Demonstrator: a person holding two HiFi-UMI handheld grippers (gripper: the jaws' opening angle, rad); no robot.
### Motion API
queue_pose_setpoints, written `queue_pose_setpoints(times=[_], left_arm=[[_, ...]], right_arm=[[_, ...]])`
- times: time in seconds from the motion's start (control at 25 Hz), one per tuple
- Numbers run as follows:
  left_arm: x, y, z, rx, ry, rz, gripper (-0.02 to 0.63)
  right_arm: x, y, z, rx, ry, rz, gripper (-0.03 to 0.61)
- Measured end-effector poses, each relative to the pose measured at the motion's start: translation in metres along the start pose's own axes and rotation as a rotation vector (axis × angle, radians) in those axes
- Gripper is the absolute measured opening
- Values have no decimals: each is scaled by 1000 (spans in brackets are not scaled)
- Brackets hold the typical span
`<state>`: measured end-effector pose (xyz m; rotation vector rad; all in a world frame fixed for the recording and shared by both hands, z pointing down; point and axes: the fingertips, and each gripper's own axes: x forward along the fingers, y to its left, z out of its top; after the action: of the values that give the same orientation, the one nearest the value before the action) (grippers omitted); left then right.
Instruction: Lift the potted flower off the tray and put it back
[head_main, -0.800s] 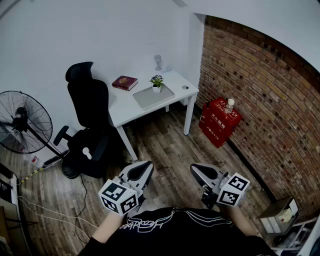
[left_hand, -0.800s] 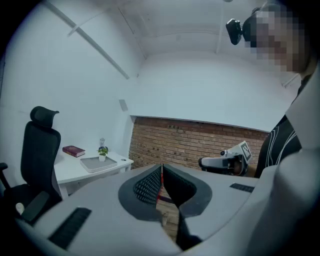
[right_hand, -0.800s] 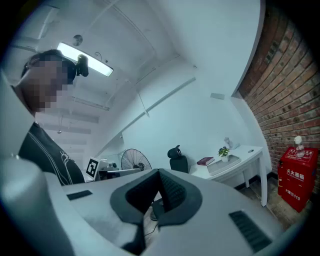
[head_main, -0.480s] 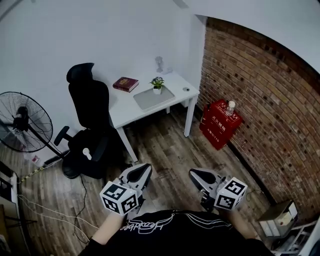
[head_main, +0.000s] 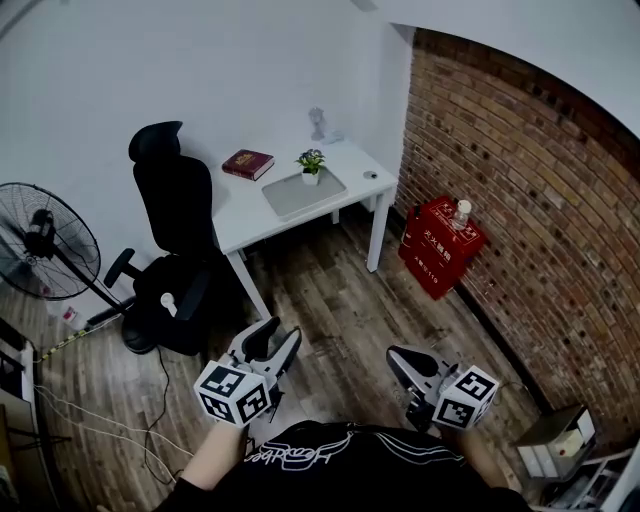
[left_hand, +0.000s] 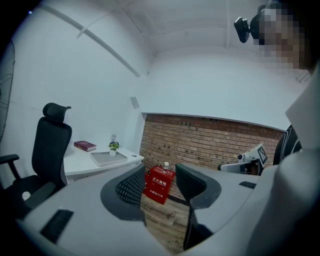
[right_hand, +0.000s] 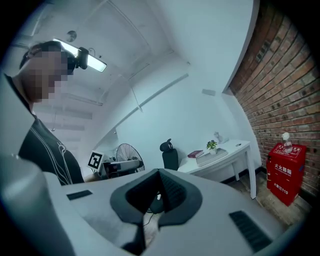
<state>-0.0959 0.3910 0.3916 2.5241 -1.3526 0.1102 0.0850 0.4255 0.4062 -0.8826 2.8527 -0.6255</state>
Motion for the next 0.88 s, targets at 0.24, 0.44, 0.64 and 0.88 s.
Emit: queue_pose_setpoints(times=[0.24,0.44,0.64,0.88], left_arm=[[17,5,-8,16,-6,26,279],[34,26,-8,23,-13,53,311],[63,60,-4,29,-10,78,328],[125,109,4,20,11,84,344]], right_arm=[[-6,-23,-6,6,31,-21,-2],[16,-38,-6,6,52,-5,-2],[42,-67,-11,25,86,-6,-2],[84,-123,12,33,81,-39,-2]])
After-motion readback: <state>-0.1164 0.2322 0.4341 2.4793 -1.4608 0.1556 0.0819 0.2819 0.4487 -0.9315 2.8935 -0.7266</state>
